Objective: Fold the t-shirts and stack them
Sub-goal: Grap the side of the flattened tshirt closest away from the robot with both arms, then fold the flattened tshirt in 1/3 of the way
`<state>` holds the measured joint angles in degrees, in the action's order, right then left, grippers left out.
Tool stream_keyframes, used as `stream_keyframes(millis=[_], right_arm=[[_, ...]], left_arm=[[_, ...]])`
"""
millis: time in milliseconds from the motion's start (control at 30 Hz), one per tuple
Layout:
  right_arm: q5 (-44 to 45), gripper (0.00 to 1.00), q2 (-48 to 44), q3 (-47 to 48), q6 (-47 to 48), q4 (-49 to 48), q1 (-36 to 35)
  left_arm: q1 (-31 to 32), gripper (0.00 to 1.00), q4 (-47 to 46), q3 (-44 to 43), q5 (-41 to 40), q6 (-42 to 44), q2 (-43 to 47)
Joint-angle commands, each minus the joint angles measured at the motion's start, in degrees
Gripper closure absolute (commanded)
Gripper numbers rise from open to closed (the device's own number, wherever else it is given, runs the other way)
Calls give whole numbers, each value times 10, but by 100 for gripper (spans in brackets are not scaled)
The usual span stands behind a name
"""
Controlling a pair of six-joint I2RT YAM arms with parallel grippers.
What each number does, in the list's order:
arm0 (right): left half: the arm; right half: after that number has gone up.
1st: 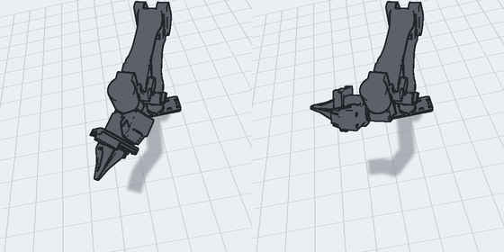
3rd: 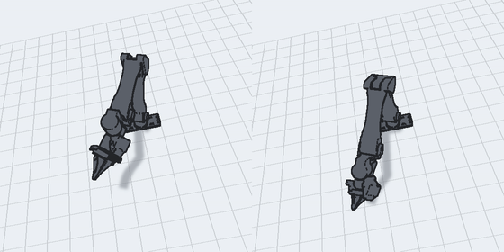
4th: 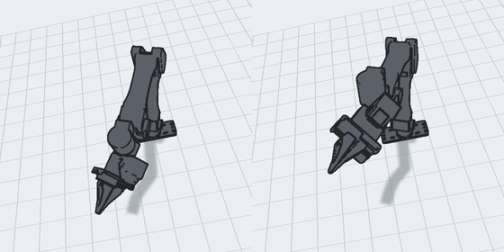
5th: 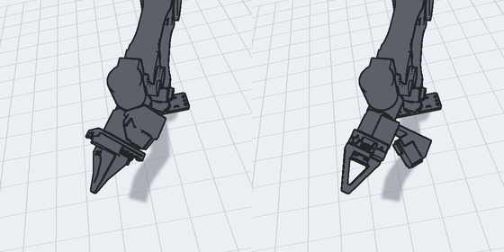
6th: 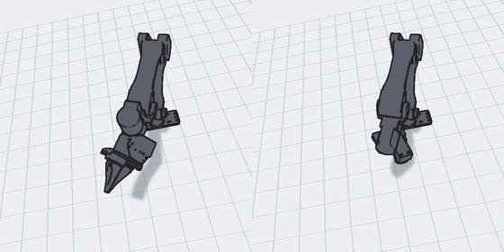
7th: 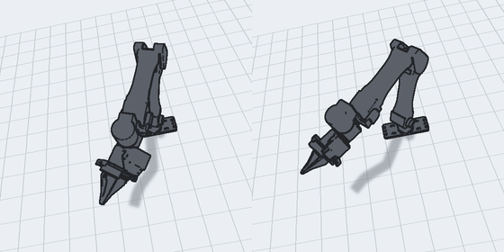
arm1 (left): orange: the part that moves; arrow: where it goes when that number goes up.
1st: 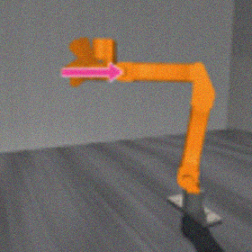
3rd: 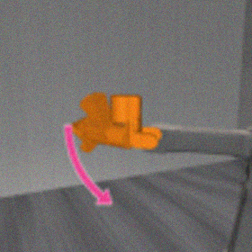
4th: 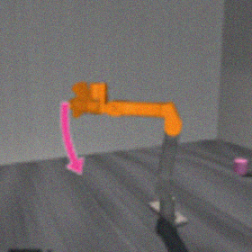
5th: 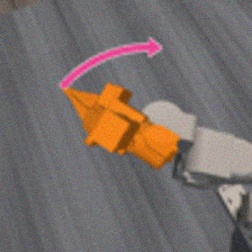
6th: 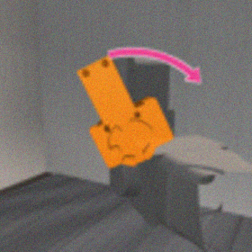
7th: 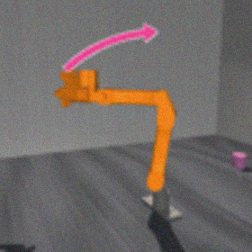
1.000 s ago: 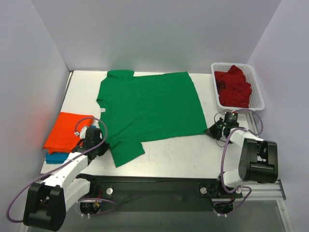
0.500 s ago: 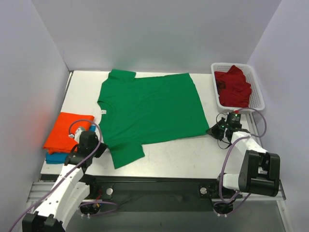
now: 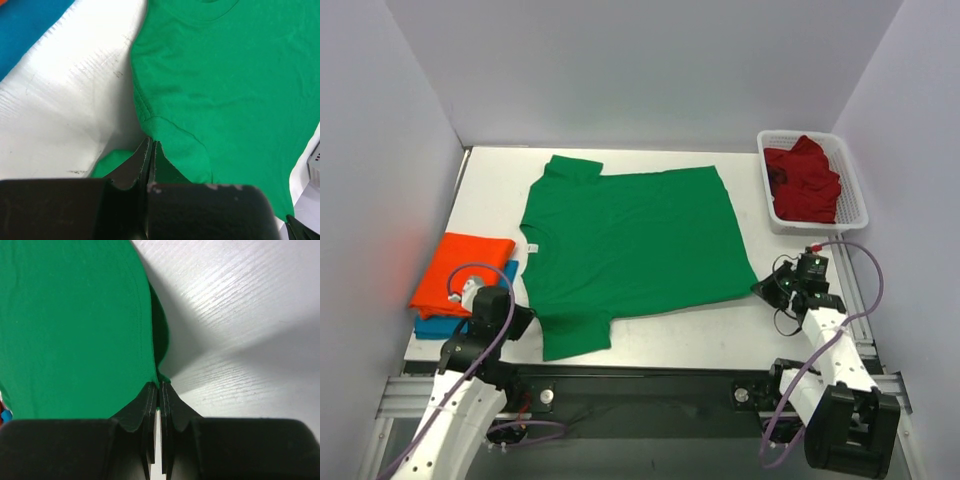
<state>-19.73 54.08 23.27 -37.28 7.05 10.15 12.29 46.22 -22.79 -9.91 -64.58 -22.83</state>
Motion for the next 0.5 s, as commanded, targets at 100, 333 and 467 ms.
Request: stream_keyframes(millis=[100,333,467], right_arm=[[-10,100,61,92,47,38,-4],[10,100,210,215,53,41,-44],[17,100,288,280,51,50,-51]], left_arm=[[1,100,-96,-53,-9,8,-76],[-1,100,-177,-141,-19,11,-279],[-7,100,-200,-189,-20,12,-346]])
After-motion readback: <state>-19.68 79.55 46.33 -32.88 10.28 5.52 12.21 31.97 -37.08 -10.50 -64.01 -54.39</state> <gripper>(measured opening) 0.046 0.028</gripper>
